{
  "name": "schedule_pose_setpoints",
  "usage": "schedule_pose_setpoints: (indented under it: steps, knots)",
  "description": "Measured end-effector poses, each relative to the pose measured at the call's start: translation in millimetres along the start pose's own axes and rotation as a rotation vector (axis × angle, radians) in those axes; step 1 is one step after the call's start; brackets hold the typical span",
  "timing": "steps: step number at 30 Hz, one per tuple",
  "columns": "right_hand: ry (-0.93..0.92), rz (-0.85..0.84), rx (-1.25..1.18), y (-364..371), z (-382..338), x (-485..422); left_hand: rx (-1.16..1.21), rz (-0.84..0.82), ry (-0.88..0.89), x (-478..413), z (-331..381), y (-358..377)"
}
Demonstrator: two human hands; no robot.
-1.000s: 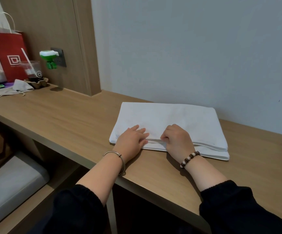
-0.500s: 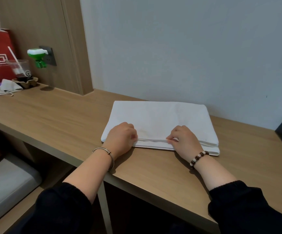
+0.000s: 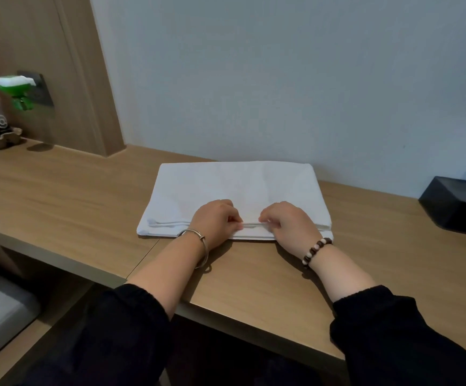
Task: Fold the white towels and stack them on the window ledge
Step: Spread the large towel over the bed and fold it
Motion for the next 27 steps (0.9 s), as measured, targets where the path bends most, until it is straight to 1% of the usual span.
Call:
schedule_pose_setpoints:
  steps: [3,8,11,14,16,19,21,24,27]
  knots:
    - [0.038,0.018,0.050,-10.1,18.7,13.6,0.026,-0.010,-0.018,-0.1,-1.9,0.7]
    - [0.203,0.043,0.100,-32.2,54.3,35.8,0.076,-0.007,-0.050,-2.3,-5.6,2.0]
    - [0.272,0.144,0.072,-41.1,57.2,40.3,0.088,0.001,-0.058,-2.4,-6.4,2.8]
    - [0.289,0.223,0.088,-52.0,53.4,44.4,0.083,0.000,-0.061,-1.8,-7.3,3.3]
    - [0.271,0.177,0.123,-52.5,52.2,46.0,0.074,0.000,-0.057,-1.7,-6.6,3.1]
    - [0.230,0.002,0.156,-39.0,54.1,45.8,0.067,0.005,-0.046,-1.3,-5.6,2.7]
    - [0.243,-0.063,0.174,-34.8,58.8,48.3,0.059,0.008,-0.033,-0.6,-5.3,2.4]
    - [0.257,-0.048,0.207,-40.6,64.5,53.8,0.012,0.007,0.017,1.3,-3.7,1.8]
    - [0.318,-0.049,0.199,-46.4,71.9,59.7,-0.059,-0.010,0.099,4.6,-1.1,0.9]
Point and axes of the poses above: each hand's wrist, its own x-axis away from the middle knuckle, its own y-axis out of the palm, z = x × y, the point moved 8 cm from there along -x, towards the middle knuckle, and after that the axes turned 15 degrees about -y, right-handed, at the moved point
